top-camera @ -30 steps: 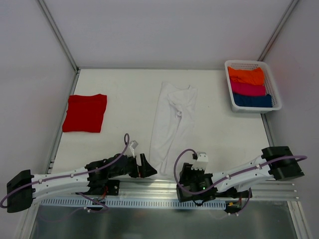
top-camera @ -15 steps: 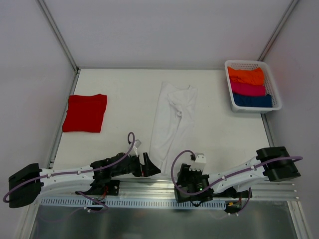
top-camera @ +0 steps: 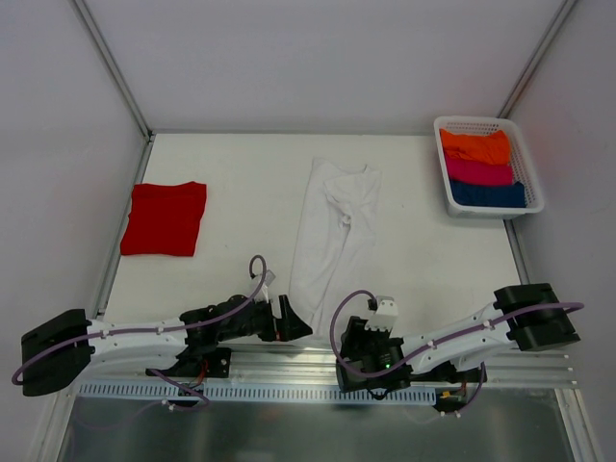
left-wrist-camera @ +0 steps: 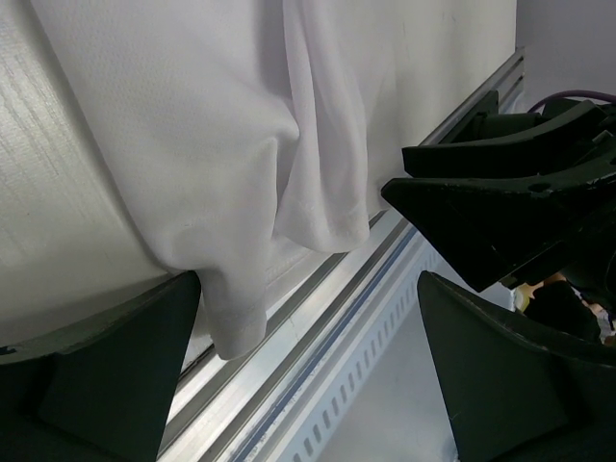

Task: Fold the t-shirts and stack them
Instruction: Grab the bottom of the folded rectangular tshirt with both arms

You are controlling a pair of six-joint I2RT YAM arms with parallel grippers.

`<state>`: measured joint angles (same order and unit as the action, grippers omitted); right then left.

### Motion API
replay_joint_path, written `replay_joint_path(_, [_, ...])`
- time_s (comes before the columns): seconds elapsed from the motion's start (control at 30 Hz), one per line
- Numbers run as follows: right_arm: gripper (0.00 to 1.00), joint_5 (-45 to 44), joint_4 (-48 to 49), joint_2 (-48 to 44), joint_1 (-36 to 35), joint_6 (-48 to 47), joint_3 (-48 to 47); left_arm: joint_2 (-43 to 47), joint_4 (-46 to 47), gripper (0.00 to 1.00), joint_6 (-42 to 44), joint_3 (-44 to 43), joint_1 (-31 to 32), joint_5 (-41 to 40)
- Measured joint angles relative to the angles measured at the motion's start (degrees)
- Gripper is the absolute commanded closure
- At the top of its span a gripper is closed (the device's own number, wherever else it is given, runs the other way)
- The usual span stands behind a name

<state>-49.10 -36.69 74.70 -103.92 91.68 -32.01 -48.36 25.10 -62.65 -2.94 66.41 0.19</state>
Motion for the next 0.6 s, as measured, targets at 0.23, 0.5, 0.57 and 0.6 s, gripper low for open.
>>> replay_joint_path(0.23, [0.43,0.0,0.1,0.6,0.0,0.5,0.0,-2.6,2.6,0.01,-0.6,0.0,0.7,0.1])
replay_joint_path(0.5, [0.43,-0.7,1.7,2.6,0.0,0.9,0.3,-6.8,6.9,0.07,-1.2,-0.2,1.4,0.7])
replay_joint_path(0.57, [0.43,-1.4,2.0,3.1,0.0,0.9,0.3,-7.8,7.8,0.1,-1.2,-0.2,1.6,0.9])
replay_joint_path(0.6, [0.43,-1.7,2.1,3.3,0.0,0.9,0.3,-8.1,8.1,0.11,-1.3,-0.3,1.7,0.9])
